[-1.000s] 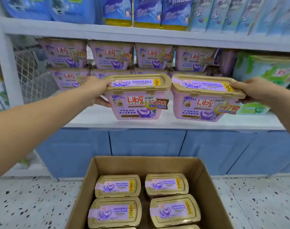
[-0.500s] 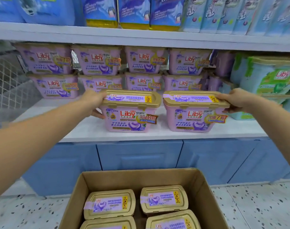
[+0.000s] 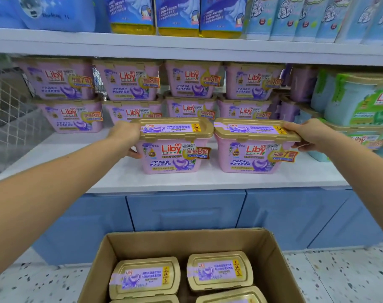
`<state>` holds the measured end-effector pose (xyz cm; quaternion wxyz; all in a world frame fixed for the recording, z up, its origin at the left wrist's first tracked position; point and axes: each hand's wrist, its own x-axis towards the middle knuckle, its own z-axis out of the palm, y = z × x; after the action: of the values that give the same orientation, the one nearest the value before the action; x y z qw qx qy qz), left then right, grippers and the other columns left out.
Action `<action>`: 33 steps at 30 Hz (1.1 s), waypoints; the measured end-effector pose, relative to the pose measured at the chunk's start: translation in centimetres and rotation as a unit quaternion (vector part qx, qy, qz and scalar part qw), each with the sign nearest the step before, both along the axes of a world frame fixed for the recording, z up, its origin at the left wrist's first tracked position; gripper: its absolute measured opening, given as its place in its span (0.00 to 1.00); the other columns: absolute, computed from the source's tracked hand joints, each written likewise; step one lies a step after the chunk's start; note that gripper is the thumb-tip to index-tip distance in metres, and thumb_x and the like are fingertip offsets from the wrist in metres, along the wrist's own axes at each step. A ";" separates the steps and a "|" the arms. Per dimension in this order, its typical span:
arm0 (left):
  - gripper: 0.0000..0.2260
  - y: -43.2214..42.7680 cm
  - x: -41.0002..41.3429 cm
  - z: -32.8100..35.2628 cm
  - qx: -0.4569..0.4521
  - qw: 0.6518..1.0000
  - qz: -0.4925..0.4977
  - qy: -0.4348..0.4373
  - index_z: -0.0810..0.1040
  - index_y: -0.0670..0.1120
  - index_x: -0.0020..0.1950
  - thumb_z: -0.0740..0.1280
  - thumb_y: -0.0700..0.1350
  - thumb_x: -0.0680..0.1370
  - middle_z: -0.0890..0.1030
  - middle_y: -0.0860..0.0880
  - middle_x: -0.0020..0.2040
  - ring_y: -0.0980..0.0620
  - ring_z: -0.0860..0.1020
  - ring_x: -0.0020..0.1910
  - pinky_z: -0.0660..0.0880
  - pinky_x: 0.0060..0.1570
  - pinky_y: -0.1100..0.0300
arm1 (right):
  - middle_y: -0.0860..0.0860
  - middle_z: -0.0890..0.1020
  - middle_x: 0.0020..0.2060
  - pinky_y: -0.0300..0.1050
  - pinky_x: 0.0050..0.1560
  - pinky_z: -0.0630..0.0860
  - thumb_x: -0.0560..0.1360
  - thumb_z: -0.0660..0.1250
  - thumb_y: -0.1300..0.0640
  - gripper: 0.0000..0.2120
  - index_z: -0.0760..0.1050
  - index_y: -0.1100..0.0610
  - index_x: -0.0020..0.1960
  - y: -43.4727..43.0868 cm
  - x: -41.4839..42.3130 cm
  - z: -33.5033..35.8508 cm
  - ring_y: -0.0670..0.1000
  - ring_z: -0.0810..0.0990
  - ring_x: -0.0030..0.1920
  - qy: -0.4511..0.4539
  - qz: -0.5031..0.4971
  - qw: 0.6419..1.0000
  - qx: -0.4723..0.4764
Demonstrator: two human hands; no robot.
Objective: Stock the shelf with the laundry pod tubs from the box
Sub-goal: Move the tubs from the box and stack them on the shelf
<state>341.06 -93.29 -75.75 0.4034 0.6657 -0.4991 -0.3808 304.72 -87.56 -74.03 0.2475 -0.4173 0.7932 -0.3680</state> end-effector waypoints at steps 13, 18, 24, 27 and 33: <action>0.23 3.2 3.4 -3.2 -0.124 0.988 0.007 -0.087 0.69 0.44 0.63 0.55 0.60 0.78 0.73 0.50 0.57 0.47 0.73 0.54 0.70 0.57 0.53 | 0.57 0.81 0.55 0.50 0.52 0.71 0.75 0.61 0.49 0.17 0.77 0.58 0.57 4.0 1.9 -2.2 0.60 0.77 0.55 0.260 -0.085 0.938 -0.214; 0.06 11.7 5.8 -9.5 -0.229 0.969 -0.050 -0.076 0.72 0.50 0.49 0.62 0.51 0.76 0.77 0.53 0.44 0.49 0.74 0.44 0.68 0.42 0.58 | 0.35 0.78 0.35 0.36 0.34 0.65 0.71 0.60 0.49 0.11 0.75 0.54 0.47 9.3 4.4 -6.6 0.36 0.73 0.32 0.261 0.044 0.925 -0.272; 0.02 18.0 6.3 -20.3 -0.034 0.975 -0.178 -0.129 0.74 0.55 0.42 0.64 0.50 0.75 0.80 0.54 0.38 0.48 0.81 0.40 0.77 0.45 0.53 | 0.45 0.77 0.36 0.46 0.41 0.73 0.74 0.65 0.59 0.07 0.78 0.59 0.51 13.5 6.5 -14.8 0.51 0.77 0.38 0.284 0.167 0.939 -0.100; 0.08 18.9 7.3 -24.2 0.071 0.955 -0.162 -0.237 0.79 0.46 0.47 0.64 0.49 0.77 0.83 0.47 0.44 0.44 0.81 0.47 0.76 0.48 0.52 | 0.50 0.80 0.41 0.44 0.47 0.73 0.74 0.66 0.56 0.10 0.78 0.59 0.53 14.4 6.9 -19.9 0.54 0.80 0.47 0.237 0.198 0.950 0.055; 0.14 20.3 9.4 -28.8 0.204 0.935 -0.116 -0.266 0.78 0.40 0.42 0.61 0.48 0.78 0.81 0.39 0.45 0.38 0.79 0.53 0.69 0.42 0.55 | 0.59 0.79 0.59 0.45 0.57 0.71 0.75 0.64 0.54 0.21 0.71 0.63 0.65 16.8 6.9 -28.1 0.58 0.76 0.60 0.149 0.130 0.952 0.233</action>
<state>350.41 -72.98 -104.54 0.0645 0.7482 -0.5731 -0.3281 311.60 -70.78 -102.14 0.2622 -0.4978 0.8237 -0.0708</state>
